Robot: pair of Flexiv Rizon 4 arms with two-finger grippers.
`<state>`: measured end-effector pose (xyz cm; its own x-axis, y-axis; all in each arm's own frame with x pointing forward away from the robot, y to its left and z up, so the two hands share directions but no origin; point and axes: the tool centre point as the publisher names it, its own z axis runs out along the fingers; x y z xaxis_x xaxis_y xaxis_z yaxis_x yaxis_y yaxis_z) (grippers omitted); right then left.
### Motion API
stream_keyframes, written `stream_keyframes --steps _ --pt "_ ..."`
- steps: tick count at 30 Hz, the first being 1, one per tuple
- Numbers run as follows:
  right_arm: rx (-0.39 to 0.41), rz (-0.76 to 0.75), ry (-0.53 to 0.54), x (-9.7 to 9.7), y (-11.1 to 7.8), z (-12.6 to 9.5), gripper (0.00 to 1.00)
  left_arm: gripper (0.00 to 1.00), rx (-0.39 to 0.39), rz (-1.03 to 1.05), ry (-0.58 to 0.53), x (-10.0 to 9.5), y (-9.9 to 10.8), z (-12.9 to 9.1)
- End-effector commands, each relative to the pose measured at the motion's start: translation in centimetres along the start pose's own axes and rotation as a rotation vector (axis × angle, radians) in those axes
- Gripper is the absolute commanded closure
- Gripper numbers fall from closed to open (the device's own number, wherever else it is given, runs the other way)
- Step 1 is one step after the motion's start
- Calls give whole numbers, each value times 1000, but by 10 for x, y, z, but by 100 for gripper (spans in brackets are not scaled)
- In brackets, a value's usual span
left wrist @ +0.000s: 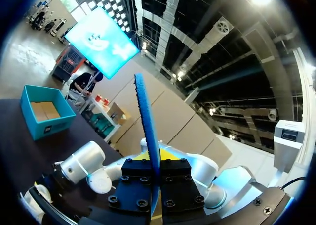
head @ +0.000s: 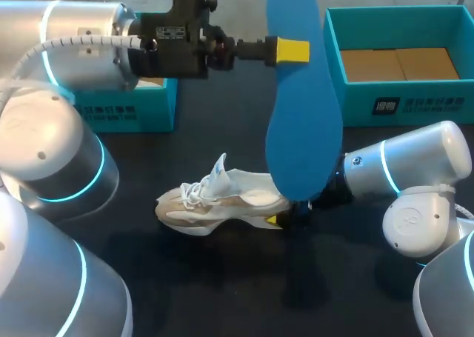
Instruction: Take the shoe out of the shoebox, open the shoe tongue, remove and reinsert the insole, then place the shoe into the shoebox
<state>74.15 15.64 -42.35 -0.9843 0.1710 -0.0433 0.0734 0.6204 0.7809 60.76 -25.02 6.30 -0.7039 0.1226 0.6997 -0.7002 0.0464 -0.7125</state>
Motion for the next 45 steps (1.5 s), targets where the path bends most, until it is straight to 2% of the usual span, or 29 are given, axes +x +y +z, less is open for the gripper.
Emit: stream_keyframes --steps 1,19,30,45 --pt "7 1 -3 2 0 1 100 100 16 -5 36 -3 16 -6" --pt "7 1 -3 2 0 1 100 100 -14 -56 17 -1 37 -24" --pt "7 1 -3 2 0 1 100 100 -19 -59 26 6 39 -22" --pt "7 1 -3 2 0 1 100 100 -12 -54 24 6 39 -23"
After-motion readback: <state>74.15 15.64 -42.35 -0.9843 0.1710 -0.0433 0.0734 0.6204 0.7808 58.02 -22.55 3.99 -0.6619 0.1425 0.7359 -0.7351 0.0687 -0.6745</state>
